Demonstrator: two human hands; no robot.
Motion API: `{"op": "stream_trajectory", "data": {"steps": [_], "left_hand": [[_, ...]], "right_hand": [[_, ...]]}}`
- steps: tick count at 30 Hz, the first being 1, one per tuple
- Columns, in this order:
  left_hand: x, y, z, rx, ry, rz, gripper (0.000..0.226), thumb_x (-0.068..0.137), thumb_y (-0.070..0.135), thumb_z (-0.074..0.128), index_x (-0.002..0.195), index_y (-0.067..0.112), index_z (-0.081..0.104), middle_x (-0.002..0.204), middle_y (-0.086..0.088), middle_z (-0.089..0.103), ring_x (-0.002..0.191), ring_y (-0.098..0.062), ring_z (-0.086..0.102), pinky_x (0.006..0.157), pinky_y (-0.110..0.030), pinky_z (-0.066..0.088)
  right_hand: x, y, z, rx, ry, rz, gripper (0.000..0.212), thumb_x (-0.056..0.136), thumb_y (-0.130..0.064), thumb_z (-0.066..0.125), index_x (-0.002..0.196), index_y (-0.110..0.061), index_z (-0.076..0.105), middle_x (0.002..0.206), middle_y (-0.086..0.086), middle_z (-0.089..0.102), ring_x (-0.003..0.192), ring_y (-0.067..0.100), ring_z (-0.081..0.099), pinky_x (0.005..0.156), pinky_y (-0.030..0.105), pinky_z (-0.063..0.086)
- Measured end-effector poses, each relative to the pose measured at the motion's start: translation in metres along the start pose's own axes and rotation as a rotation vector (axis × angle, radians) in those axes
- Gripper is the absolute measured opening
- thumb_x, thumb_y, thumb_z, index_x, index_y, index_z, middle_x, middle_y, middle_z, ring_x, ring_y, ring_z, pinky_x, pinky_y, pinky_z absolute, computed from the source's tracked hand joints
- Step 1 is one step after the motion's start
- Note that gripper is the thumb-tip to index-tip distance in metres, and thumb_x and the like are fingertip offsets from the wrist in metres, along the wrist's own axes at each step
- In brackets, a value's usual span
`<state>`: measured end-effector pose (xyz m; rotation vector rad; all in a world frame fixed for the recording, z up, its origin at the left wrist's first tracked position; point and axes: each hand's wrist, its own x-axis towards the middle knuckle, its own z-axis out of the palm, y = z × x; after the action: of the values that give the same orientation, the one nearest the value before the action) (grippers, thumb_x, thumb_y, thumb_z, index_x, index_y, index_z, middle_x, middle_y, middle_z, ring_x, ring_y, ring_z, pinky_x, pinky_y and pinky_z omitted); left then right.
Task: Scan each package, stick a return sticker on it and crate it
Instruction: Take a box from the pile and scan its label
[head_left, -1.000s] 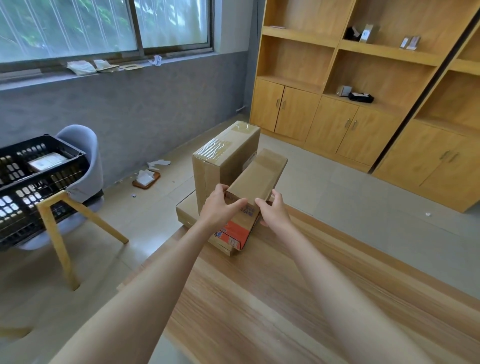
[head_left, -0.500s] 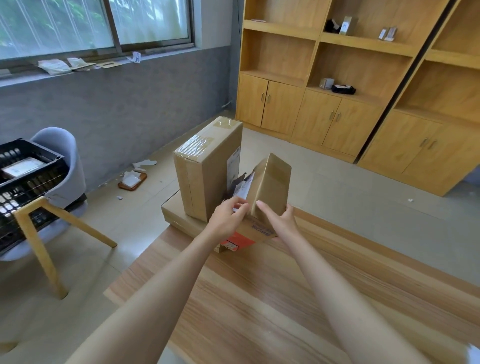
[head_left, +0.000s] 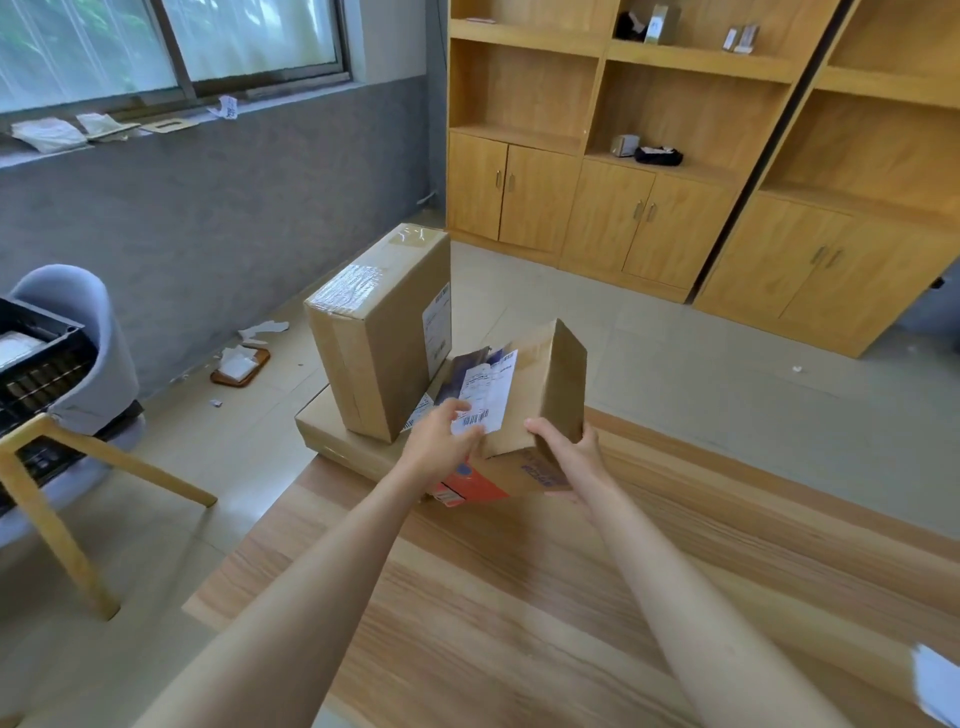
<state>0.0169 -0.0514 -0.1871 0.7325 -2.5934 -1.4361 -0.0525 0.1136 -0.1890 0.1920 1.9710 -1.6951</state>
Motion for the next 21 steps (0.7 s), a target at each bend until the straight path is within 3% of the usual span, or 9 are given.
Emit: {"op": "stream_trajectory", "data": {"steps": [2,4,7,10,12,15,18,21], "left_hand": [[0.004,-0.006,0.003,0.012,0.005,-0.1,0.062,0.082,0.038,0.064,0.137,0.017,0.044,0.14,-0.006,0.045,0.127,-0.025,0.043,0.102,-0.04,0.04],[0.002,-0.01,0.007,-0.022,-0.012,-0.181,0.077,0.075,0.044,0.067,0.14,0.016,0.038,0.14,-0.007,0.041,0.132,-0.027,0.036,0.106,-0.039,0.035],[0.0,-0.013,0.021,-0.216,-0.124,-0.282,0.088,0.075,0.037,0.075,0.143,0.008,0.029,0.141,-0.01,0.044,0.125,-0.026,0.047,0.097,-0.04,0.041],[-0.003,-0.011,0.043,-0.291,-0.27,-0.342,0.093,0.069,0.04,0.077,0.144,0.012,0.03,0.13,-0.006,0.055,0.11,-0.023,0.058,0.088,-0.04,0.046],[-0.004,-0.009,0.061,-0.305,-0.348,-0.349,0.078,0.073,0.038,0.076,0.138,0.016,0.038,0.119,-0.004,0.061,0.098,-0.02,0.063,0.077,-0.032,0.048],[-0.012,0.002,0.084,-0.353,-0.446,-0.353,0.056,0.078,0.029,0.074,0.125,0.017,0.045,0.101,0.0,0.066,0.079,-0.015,0.065,0.062,-0.026,0.049],[-0.019,0.005,0.106,-0.34,-0.519,-0.335,0.06,0.064,0.027,0.08,0.115,0.021,0.049,0.092,0.003,0.068,0.074,-0.014,0.065,0.065,-0.026,0.052],[-0.026,0.004,0.126,-0.322,-0.558,-0.34,0.037,0.078,0.017,0.076,0.104,0.022,0.05,0.091,0.003,0.067,0.074,-0.015,0.066,0.066,-0.029,0.055]], "right_hand": [[-0.003,0.005,-0.019,0.038,-0.022,0.011,0.08,0.071,-0.042,0.077,0.138,-0.028,0.035,0.124,-0.004,0.057,0.098,0.019,0.064,0.081,0.043,0.055],[-0.008,0.012,-0.04,0.055,-0.022,0.017,0.084,0.059,-0.049,0.078,0.132,-0.031,0.041,0.119,-0.004,0.061,0.094,0.019,0.067,0.084,0.046,0.055],[-0.017,0.025,-0.074,0.083,-0.009,0.023,0.09,0.045,-0.057,0.076,0.126,-0.033,0.046,0.122,-0.002,0.062,0.1,0.021,0.066,0.083,0.046,0.056],[-0.027,0.04,-0.106,0.132,0.041,0.04,0.08,0.058,-0.054,0.076,0.127,-0.027,0.047,0.123,0.001,0.059,0.102,0.024,0.064,0.079,0.046,0.057],[-0.035,0.052,-0.127,0.169,0.046,0.058,0.073,0.065,-0.05,0.075,0.128,-0.025,0.048,0.124,0.004,0.058,0.1,0.024,0.064,0.081,0.048,0.057],[-0.049,0.069,-0.149,0.19,0.046,0.088,0.089,0.051,-0.056,0.076,0.129,-0.024,0.05,0.127,0.006,0.058,0.1,0.024,0.064,0.074,0.043,0.058],[-0.062,0.086,-0.167,0.222,0.089,0.109,0.094,0.046,-0.056,0.074,0.13,-0.021,0.05,0.123,0.007,0.058,0.097,0.024,0.064,0.071,0.041,0.058],[-0.072,0.104,-0.18,0.223,0.122,0.125,0.092,0.047,-0.056,0.072,0.129,-0.022,0.048,0.117,0.005,0.06,0.097,0.023,0.063,0.078,0.043,0.058]]}}
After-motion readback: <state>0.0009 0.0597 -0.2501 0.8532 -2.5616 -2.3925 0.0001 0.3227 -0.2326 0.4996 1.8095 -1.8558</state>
